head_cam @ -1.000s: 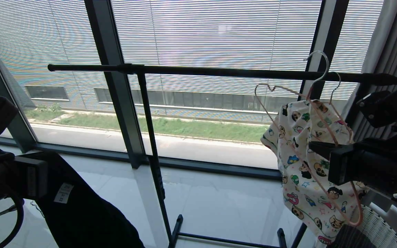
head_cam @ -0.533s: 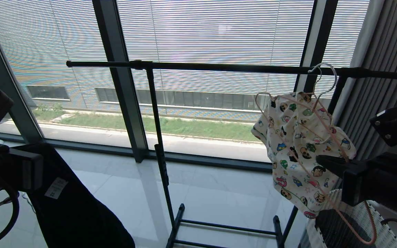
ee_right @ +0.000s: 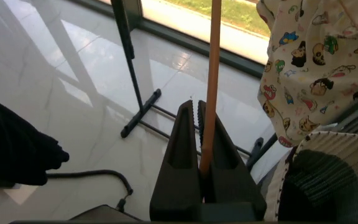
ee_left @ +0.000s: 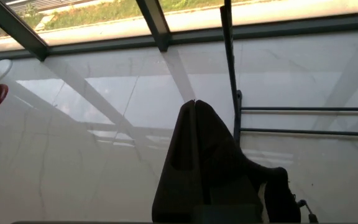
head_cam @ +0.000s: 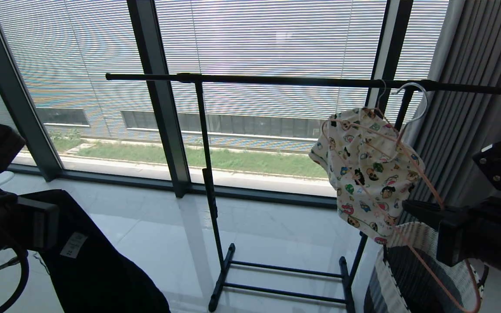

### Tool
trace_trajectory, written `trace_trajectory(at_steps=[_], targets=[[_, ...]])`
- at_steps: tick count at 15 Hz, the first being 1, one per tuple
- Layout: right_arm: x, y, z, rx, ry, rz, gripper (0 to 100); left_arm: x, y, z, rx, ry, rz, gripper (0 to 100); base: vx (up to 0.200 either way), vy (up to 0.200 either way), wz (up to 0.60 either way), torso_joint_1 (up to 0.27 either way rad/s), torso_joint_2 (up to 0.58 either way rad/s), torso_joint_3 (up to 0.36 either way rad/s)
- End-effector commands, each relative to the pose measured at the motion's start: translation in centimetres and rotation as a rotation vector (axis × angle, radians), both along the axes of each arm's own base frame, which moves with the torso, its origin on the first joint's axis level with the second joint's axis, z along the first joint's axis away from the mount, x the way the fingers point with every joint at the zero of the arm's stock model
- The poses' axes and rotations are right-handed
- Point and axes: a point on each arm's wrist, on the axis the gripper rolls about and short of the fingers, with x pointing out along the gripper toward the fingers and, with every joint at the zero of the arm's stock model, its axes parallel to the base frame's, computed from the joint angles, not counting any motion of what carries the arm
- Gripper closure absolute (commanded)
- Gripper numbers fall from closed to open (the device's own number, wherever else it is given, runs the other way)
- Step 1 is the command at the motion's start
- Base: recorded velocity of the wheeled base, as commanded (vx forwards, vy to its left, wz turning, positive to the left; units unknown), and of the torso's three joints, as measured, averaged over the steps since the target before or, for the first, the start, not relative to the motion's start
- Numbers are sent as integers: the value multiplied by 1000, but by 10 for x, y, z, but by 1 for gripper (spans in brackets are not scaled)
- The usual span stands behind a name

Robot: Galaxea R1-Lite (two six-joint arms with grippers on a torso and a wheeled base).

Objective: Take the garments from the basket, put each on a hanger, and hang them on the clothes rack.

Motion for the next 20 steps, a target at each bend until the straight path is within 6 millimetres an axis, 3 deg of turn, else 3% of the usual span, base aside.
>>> trace_trajectory(at_steps=[1,6,10,14,18,20], targets=[[0,0,-5,-11,12,3,100,-1,-2,-9,-1,12,-17,100,0,0,0,0,0,0],[-14,-3,-27,-58,63,45,100,1,-9,-18,-18,15,-69,100,0,0,0,0,0,0],[-19,1,-32,-46,100,167,100,3,-12,-18,-87,30,-143,100,0,0,0,0,0,0],[-32,11,-37,-25,143,301,100,46,-32,-9,-295,63,-56,100,0,0,0,0,0,0],[-52,25,-36,-9,164,478,100,91,-52,-11,-292,61,7,100,0,0,0,0,0,0],[-63,31,-34,-11,160,558,100,102,-56,-11,-294,47,11,100,0,0,0,0,0,0]])
